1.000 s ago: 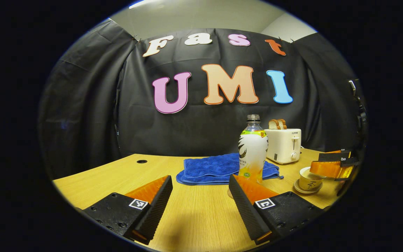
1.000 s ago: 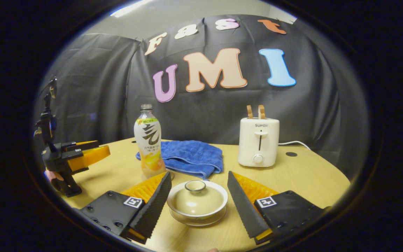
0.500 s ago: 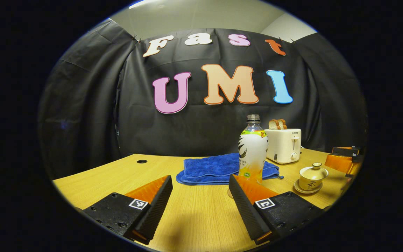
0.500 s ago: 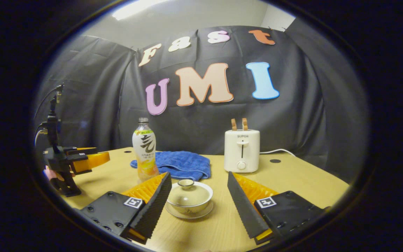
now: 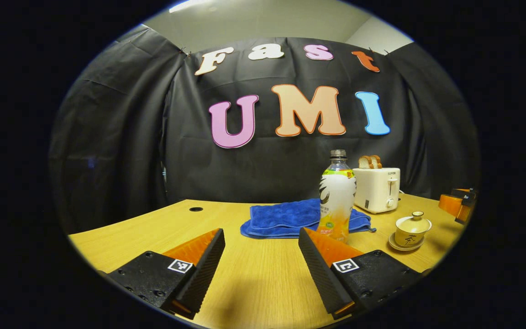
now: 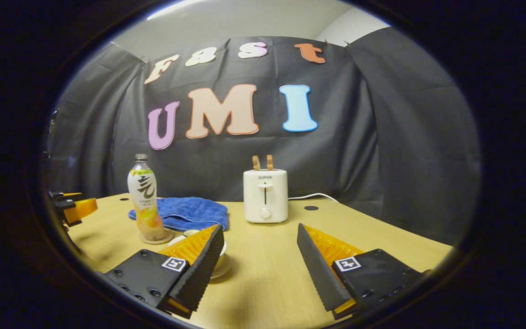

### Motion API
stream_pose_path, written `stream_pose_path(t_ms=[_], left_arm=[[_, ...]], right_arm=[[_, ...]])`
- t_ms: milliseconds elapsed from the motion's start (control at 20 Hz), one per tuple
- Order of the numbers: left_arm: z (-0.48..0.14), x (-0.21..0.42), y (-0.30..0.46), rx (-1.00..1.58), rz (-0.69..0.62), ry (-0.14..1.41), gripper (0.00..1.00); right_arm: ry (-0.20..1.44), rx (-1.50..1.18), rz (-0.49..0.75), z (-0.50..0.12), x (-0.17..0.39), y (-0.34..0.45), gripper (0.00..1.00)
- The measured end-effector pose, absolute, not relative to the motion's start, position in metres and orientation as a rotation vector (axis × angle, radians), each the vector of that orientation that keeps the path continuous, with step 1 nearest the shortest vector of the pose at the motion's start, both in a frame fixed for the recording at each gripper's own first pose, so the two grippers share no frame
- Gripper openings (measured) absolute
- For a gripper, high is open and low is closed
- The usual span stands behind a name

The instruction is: Open the teacup lid with one hand, grasp the water bottle and pour water into the teacup with the other hand; after pouring, place the water bottle on the coaster and then close the teacup lid.

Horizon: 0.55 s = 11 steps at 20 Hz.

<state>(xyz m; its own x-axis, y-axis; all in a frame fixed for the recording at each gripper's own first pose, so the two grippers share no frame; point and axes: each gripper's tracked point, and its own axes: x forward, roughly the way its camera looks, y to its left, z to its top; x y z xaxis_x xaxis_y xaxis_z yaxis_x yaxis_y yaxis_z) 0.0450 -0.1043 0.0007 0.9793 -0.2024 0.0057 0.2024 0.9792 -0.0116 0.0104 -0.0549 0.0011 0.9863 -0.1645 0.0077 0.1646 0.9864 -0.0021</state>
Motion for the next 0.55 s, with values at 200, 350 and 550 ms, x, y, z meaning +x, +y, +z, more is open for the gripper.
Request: stream_pose_path(t_ms=[200, 350, 550], left_arm=[[0.0008, 0.0384, -0.0923, -0.011, -0.153, -0.007, 0.95], [0.0014, 0.0385, -0.0913, -0.01, -0.148, -0.007, 0.95], [0.0006, 0.0381, -0.0914, -0.01, -0.152, -0.006, 0.95]], right_arm=[[-0.01, -0.004, -0.229, 0.002, 0.0036, -0.0677, 0.98], [-0.011, -0.004, -0.236, 0.0015, 0.0034, -0.068, 0.98], [-0.012, -0.004, -0.236, 0.0016, 0.0034, -0.0685, 0.98]])
